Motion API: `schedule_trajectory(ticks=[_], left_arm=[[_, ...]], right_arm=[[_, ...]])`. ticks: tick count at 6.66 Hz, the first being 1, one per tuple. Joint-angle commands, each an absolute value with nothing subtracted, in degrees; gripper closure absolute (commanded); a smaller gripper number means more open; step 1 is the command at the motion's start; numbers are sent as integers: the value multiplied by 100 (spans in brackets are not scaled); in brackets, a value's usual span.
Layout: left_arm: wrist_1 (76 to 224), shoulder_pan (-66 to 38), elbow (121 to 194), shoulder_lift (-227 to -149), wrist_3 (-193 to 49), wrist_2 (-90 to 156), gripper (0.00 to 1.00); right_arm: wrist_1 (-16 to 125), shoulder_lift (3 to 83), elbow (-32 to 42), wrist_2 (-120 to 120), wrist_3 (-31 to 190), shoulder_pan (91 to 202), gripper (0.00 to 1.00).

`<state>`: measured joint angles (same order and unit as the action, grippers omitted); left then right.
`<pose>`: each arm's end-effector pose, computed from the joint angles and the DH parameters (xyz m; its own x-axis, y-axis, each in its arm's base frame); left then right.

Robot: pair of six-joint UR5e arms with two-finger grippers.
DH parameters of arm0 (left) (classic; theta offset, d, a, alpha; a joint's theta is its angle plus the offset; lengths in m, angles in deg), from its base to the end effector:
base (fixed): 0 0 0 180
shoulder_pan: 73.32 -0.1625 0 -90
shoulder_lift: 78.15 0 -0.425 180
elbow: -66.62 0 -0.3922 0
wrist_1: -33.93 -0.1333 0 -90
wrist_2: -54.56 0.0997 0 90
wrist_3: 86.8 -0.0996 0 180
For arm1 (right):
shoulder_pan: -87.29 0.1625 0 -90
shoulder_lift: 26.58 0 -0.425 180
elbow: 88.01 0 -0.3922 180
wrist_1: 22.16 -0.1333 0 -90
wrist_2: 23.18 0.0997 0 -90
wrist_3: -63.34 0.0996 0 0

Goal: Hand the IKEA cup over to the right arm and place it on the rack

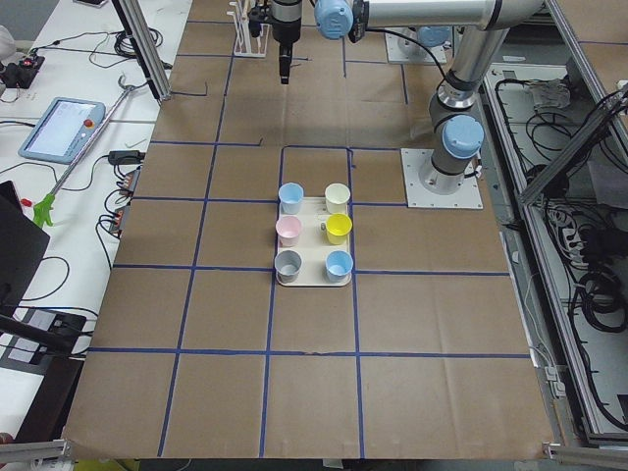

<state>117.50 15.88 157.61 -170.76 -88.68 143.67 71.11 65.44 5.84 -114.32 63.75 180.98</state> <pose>-0.1276 -0.5171 0.4679 -0.9997 0.0196 0.0139 0.0189 0.9986 -0.0499 0.1619 -0.4697 0.4777 -0.9982 -0.0567 0.0197 -0.0572 0.9980 -0.0253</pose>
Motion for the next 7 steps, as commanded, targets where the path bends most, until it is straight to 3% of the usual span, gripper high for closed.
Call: schedule_trajectory(ticks=[1,5,7], left_arm=[[11734,1328,15907,-17052,-9405,14368,0],[11770,-577,16108,-17008,-11321,14421,1],[11377,-880,16469,-17043,-11500,14403,1]], right_arm=[[7109,6545,585,-11432,6377,18098,0],[7206,6501,656,-11406,6544,18115,0],[7476,6518,655,-11371,6720,18107,0]])
